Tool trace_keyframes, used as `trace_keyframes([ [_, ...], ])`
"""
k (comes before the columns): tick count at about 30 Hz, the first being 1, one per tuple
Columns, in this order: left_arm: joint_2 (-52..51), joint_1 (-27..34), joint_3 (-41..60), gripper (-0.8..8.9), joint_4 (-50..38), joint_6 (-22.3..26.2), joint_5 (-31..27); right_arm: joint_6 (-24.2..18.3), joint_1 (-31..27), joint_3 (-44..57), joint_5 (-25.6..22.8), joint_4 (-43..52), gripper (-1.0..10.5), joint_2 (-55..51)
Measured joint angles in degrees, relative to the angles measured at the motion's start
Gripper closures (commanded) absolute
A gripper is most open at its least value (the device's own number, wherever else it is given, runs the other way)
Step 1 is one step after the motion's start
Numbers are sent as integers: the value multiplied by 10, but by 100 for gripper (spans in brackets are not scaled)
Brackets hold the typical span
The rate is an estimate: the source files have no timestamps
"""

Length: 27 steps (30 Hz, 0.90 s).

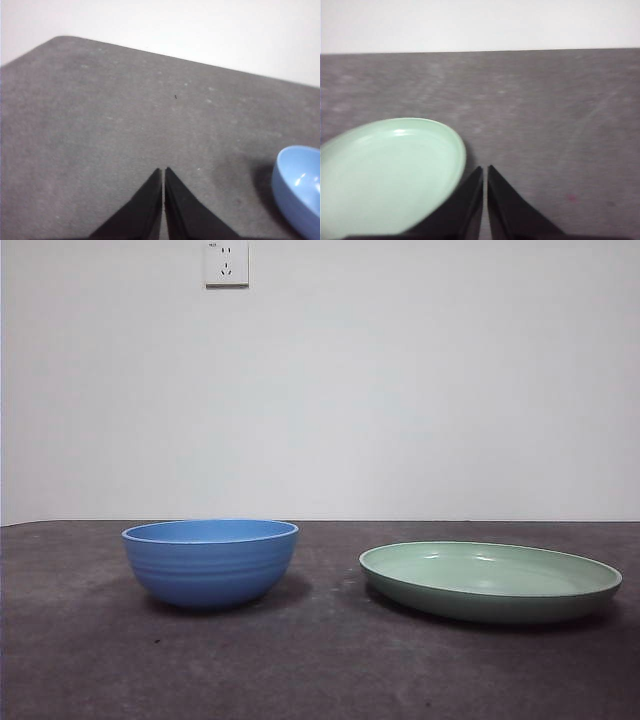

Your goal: Pick up the blue bowl, put it on the green plate, put it on desk

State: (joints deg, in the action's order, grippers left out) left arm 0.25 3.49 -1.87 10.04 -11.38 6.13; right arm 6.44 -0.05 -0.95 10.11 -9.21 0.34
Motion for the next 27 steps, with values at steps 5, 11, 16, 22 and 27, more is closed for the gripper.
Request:
trace_keyframes([
  [5,0,0,0,805,0,-80,0,67,0,0,18,0,938,0],
  [11,0,0,-1,804,0,-159,41,124,0,-2,34,-2,938,0],
  [16,1,0,-25,804,39,-186,75,145,0,-38,27,-12,938,0],
  [22,29,0,-116,804,76,-194,79,149,0,-121,17,-18,938,15],
  [27,91,0,-202,804,152,-161,108,131,0,-212,19,-86,938,73],
])
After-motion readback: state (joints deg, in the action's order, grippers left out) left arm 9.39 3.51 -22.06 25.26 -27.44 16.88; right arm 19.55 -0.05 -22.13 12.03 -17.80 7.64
